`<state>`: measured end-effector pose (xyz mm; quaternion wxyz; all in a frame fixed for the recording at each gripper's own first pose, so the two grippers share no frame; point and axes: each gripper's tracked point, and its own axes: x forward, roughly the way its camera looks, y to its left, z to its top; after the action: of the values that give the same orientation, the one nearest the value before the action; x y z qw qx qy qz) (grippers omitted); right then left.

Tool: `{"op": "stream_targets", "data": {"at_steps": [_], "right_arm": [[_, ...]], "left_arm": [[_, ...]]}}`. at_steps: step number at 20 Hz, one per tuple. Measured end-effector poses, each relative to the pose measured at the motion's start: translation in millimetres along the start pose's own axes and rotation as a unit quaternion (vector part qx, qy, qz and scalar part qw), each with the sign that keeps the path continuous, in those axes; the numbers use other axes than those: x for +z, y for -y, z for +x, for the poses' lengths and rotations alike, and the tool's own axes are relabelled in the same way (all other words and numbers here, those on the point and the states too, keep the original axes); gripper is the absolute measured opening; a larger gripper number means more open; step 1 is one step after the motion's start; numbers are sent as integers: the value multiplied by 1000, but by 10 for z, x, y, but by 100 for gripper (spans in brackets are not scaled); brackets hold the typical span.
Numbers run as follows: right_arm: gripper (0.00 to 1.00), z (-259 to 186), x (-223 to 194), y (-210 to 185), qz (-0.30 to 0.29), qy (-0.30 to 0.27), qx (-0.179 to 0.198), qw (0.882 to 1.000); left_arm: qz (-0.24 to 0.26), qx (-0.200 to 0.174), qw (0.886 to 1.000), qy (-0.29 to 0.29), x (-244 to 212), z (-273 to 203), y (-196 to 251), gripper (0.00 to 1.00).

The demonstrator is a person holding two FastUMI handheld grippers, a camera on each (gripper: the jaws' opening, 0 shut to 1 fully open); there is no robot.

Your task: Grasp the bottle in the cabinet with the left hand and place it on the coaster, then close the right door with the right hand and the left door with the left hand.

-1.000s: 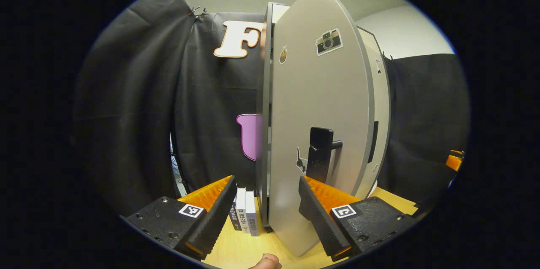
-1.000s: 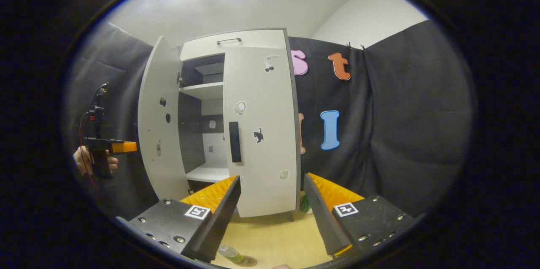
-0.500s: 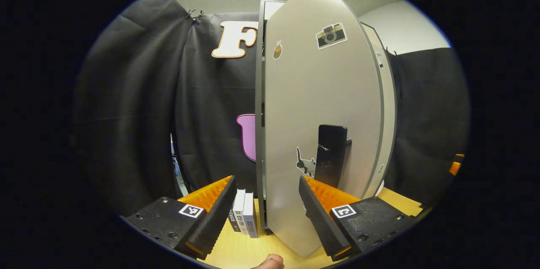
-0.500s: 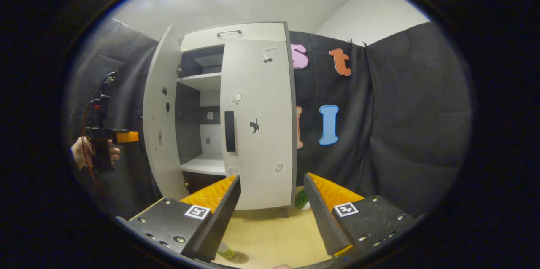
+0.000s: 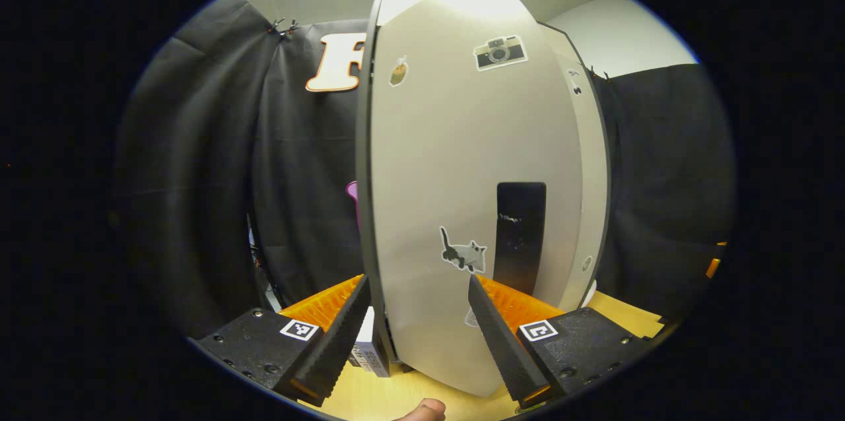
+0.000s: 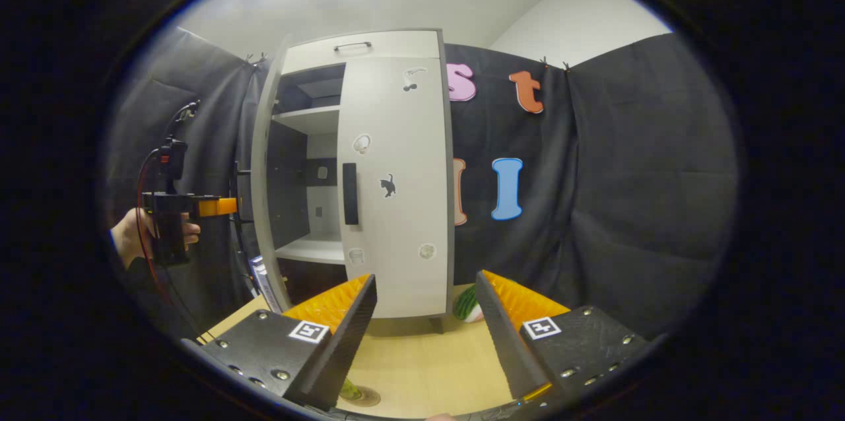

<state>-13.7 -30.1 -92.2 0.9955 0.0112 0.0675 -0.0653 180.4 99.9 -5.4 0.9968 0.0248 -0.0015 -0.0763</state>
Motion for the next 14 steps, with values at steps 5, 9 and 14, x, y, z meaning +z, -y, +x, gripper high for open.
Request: {"op": "stream_targets", "data": {"at_steps": [5, 9, 14], "right_arm": [[88, -137, -70, 129, -9, -9, -19, 1000], [91, -173, -95, 161, -10, -15, -26, 999], [91, -161, -141, 118, -18, -24, -21, 999]], "left_arm": [[-27, -21, 999, -8, -137, 46, 273, 91], [-30, -23, 999, -11, -184, 59, 331, 95], [-33, -13, 999, -18, -254, -26, 291, 95]]}}
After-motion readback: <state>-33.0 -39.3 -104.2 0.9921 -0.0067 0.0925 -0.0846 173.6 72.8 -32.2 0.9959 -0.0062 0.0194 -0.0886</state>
